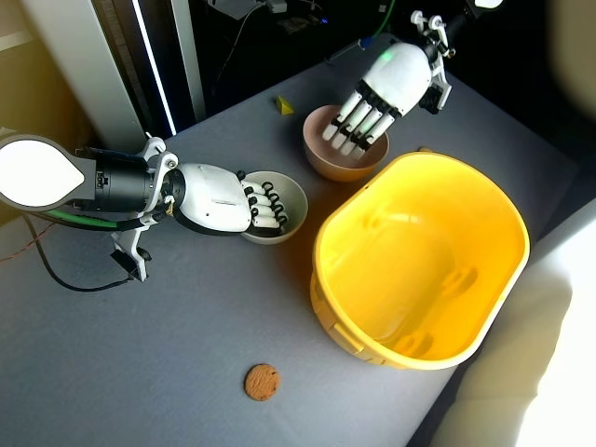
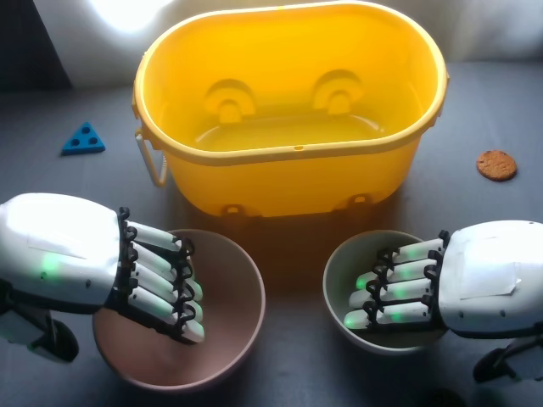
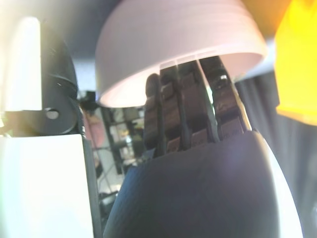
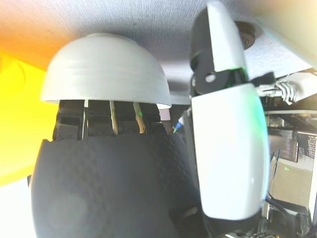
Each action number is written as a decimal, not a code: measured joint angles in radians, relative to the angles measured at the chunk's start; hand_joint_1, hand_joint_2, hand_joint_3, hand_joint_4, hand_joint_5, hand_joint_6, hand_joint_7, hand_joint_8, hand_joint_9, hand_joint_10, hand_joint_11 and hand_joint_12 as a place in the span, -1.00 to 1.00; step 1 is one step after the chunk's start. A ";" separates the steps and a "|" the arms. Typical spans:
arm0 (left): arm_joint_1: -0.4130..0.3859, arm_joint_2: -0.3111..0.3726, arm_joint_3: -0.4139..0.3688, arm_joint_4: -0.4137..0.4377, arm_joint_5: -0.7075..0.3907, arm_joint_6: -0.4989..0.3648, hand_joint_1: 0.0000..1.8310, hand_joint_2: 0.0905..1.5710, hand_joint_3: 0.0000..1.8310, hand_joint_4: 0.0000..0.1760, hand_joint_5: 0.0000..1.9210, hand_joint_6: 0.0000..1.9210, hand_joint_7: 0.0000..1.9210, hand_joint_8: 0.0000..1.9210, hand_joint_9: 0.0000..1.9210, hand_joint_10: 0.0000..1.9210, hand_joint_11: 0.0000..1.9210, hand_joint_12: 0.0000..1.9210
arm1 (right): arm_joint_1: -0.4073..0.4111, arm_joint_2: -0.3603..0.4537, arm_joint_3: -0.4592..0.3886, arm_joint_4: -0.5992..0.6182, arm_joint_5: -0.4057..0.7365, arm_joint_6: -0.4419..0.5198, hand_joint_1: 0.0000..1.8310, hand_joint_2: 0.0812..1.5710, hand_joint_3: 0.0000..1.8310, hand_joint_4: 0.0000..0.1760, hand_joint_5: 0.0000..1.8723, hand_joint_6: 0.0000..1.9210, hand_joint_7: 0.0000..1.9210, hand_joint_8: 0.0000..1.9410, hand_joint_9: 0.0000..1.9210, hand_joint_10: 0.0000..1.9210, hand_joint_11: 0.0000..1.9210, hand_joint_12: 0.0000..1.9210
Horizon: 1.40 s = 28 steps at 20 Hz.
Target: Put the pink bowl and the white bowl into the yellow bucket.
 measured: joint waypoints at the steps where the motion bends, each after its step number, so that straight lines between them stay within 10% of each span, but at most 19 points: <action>1: 0.000 0.000 0.000 -0.001 0.000 0.004 0.41 0.14 -1.00 -1.00 -0.62 -1.00 -0.60 -1.00 -0.64 -1.00 -1.00 -0.11 | 0.000 0.000 0.000 0.000 0.000 0.000 0.16 0.28 -1.00 -1.00 -0.99 -1.00 -1.00 -1.00 -1.00 -1.00 -1.00 -0.55; 19: 0.050 -0.011 0.000 -0.074 0.027 0.052 0.42 0.22 -0.99 -1.00 -0.59 -0.98 -0.55 -0.99 -0.60 -0.99 -1.00 -0.03 | 0.000 0.000 0.002 0.000 0.002 0.000 0.21 0.31 -1.00 -1.00 -0.95 -0.99 -1.00 -1.00 -0.99 -1.00 -1.00 -0.41; 23: 0.050 -0.011 0.000 -0.077 0.031 0.055 0.42 0.33 -0.99 -1.00 -0.50 -0.99 -0.45 -1.00 -0.48 -0.98 -0.93 0.03 | 0.000 0.000 0.002 0.000 0.004 0.000 0.25 0.30 -1.00 -1.00 -0.78 -0.98 -0.83 -0.98 -0.82 -0.96 -1.00 0.00; 27: 0.062 -0.011 0.000 -0.084 0.035 0.061 0.30 0.43 -1.00 -1.00 -0.14 -0.97 -0.07 -0.98 -0.10 -0.96 -0.53 -0.14 | 0.000 0.000 0.002 0.017 0.027 0.001 0.45 0.37 -1.00 -1.00 -0.15 -0.95 -0.10 -0.97 -0.16 -0.90 -0.61 0.30; 28: 0.062 -0.011 0.000 -0.080 0.035 0.061 0.32 0.44 -1.00 -1.00 -0.17 0.08 0.05 -0.28 0.00 -0.97 -0.41 -0.28 | 0.002 0.000 0.002 0.021 0.036 0.001 0.47 0.37 -1.00 -1.00 -0.10 -0.96 -0.04 -0.97 -0.09 -0.91 -0.53 0.26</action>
